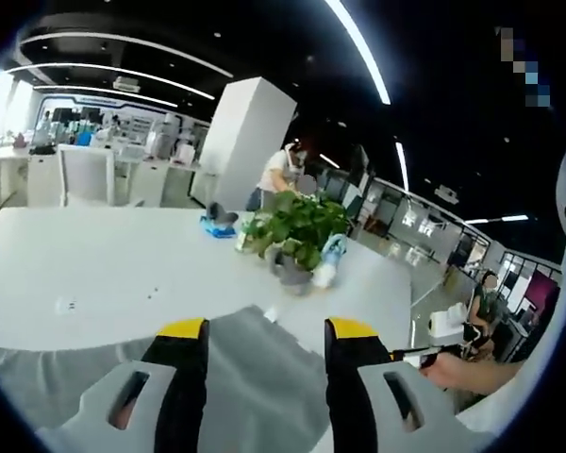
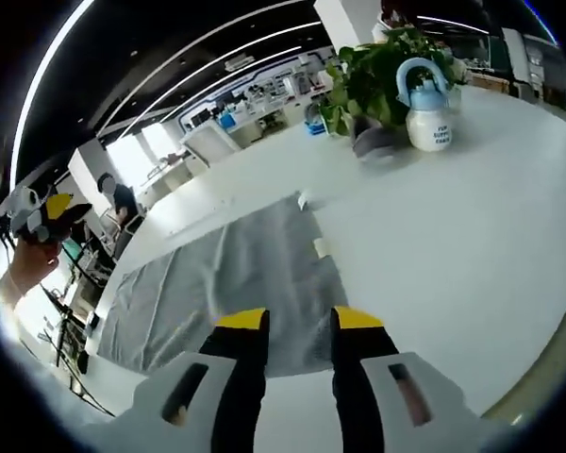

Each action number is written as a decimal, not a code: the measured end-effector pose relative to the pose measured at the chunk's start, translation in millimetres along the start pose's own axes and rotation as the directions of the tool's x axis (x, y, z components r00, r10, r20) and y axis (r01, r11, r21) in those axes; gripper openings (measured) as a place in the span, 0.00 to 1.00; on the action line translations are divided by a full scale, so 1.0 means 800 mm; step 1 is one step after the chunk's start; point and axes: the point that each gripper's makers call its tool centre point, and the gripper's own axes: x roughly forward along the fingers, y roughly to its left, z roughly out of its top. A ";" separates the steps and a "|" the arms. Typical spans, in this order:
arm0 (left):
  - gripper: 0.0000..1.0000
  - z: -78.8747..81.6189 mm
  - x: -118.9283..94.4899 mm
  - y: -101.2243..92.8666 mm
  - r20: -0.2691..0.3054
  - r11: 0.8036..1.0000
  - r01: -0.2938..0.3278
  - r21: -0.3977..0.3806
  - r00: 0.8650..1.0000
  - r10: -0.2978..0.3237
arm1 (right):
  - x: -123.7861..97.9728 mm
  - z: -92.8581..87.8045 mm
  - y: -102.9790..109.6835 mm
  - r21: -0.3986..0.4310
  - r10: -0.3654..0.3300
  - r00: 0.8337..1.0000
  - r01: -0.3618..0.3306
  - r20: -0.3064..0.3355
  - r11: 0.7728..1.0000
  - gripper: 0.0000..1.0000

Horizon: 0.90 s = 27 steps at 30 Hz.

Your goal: Fold the towel on the table until its edges align and the towel forms a compact rectangular stack.

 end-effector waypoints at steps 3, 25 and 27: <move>0.50 0.006 0.020 -0.007 -0.011 0.999 0.032 0.019 0.999 -0.032 | 0.006 -0.006 -0.009 0.023 -0.025 1.000 0.025 -0.008 0.999 0.21; 0.35 0.024 0.152 -0.014 -0.132 0.985 0.068 0.158 0.990 -0.048 | 0.054 -0.073 -0.045 -0.090 -0.143 0.968 0.127 -0.208 0.988 0.13; 0.35 0.024 0.163 -0.016 -0.136 0.986 0.079 0.144 0.989 -0.059 | 0.056 -0.075 -0.045 -0.107 -0.145 0.965 0.124 -0.218 0.986 0.13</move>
